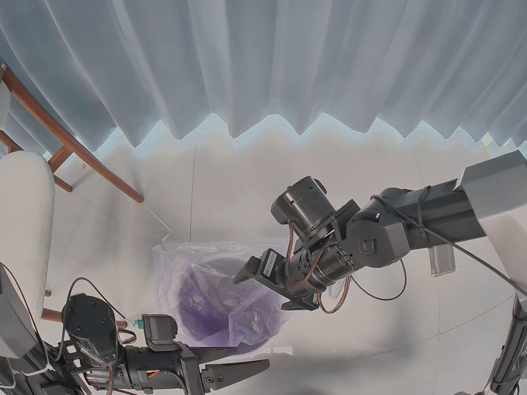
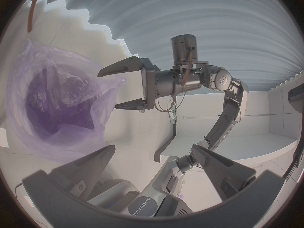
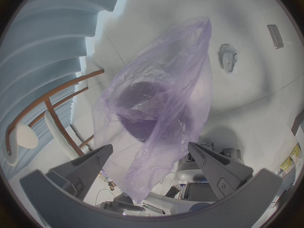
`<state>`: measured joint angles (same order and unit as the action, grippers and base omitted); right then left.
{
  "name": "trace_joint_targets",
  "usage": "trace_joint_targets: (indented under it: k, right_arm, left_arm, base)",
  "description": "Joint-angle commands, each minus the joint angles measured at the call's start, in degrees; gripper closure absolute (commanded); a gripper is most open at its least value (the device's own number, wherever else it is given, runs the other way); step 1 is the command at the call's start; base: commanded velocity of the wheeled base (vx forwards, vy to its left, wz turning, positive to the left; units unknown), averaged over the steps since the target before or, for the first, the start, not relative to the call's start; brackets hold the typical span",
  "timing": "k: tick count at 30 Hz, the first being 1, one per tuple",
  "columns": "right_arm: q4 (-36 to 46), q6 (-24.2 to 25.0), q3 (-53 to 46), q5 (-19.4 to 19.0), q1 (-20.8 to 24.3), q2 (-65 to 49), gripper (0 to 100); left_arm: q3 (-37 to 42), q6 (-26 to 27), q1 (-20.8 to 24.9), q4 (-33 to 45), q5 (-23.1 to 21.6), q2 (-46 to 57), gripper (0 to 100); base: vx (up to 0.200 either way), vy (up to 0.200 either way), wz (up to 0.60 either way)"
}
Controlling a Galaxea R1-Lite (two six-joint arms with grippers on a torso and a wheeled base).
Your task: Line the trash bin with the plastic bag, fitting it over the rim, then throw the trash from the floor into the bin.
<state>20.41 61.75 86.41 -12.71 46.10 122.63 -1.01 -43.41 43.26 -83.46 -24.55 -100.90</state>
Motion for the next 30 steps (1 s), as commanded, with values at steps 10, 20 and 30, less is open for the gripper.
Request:
trace_joint_targets:
  k: [10,20,30]
  right_arm:
    - [2.4,-0.2,0.2,0.0,0.9,2.4,100]
    - [3.5,0.0,-6.3,0.0,2.0,-3.7,100]
    - [-6.3,4.3,-11.9,0.0,2.1,-14.3,100]
  left_arm:
    - [1.0,-0.1,-0.3,-0.6,0.0,0.6,0]
    - [-0.3,-0.9,-6.1,-1.8,-0.8,11.3,0]
    - [-16.2,-2.8,-17.3,22.0,-0.6,24.5,0]
  base:
    - [0.000,0.000,0.00]
    - [0.000,0.000,0.00]
    - [0.000,0.000,0.00]
